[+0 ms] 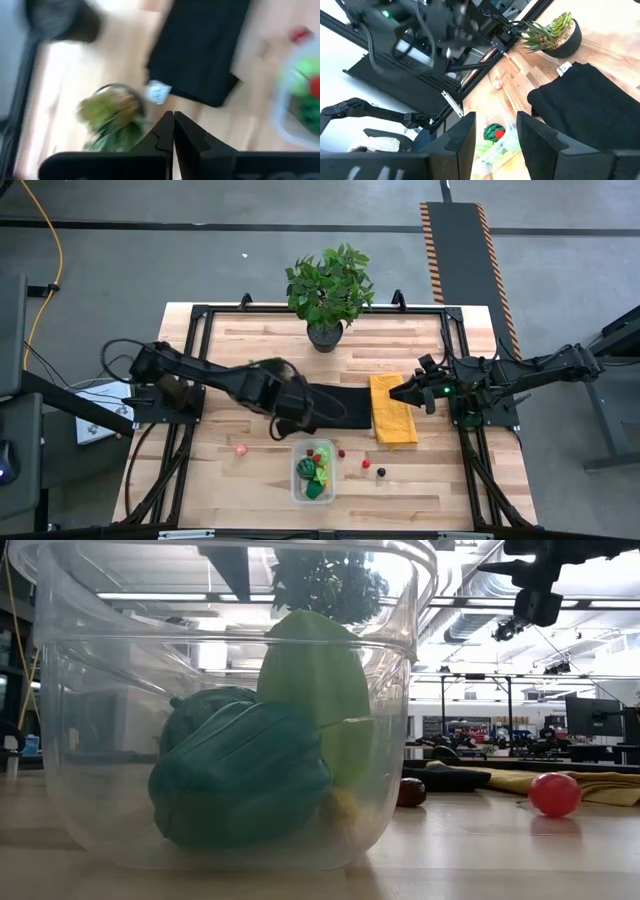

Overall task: Pick and placing Produce into tupperware
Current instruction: Put the peach into the bin

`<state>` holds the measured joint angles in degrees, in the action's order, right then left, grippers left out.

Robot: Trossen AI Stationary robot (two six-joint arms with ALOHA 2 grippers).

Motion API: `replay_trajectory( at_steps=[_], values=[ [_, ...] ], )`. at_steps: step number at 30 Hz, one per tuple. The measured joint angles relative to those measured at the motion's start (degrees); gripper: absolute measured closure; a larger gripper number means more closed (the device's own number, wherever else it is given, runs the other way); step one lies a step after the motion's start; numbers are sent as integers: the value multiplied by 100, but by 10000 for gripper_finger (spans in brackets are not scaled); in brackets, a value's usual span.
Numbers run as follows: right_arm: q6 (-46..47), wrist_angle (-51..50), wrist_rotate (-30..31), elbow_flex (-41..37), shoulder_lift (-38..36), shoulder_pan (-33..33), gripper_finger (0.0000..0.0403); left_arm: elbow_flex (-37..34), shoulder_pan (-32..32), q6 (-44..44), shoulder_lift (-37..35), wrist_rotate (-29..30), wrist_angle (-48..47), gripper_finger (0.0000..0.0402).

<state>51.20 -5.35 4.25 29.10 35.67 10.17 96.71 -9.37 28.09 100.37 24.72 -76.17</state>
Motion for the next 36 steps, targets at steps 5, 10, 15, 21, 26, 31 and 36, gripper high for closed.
replay_trajectory(
  at_steps=[5, 10, 15, 21, 26, 31, 36],
  values=[
    [15, -15, 83, 0, 1, 0, 269, 0, -238, 1914, -331, 767, -713, 398],
    [-12, -7, 166, 0, 0, 0, 269, -30, -790, 3961, -448, 1422, -1395, 397],
    [20, 5, 166, 0, 0, 0, 269, -79, -1219, 5215, -501, 1318, -1395, 400],
    [-8, 5, 319, 0, -1, -2, 269, -79, -1881, 6640, -457, 1635, -1388, 401],
    [-127, 0, 388, 0, -1, -60, 269, -692, -2392, 8164, -452, 1485, -1380, 401],
    [-315, 30, 209, 0, -3, -118, 269, -1775, -2781, 10018, -446, 415, -1389, 401],
    [-379, 32, -458, 0, -5, -118, 269, -2209, -2890, 10860, -440, -55, -1138, 401]
  ],
)
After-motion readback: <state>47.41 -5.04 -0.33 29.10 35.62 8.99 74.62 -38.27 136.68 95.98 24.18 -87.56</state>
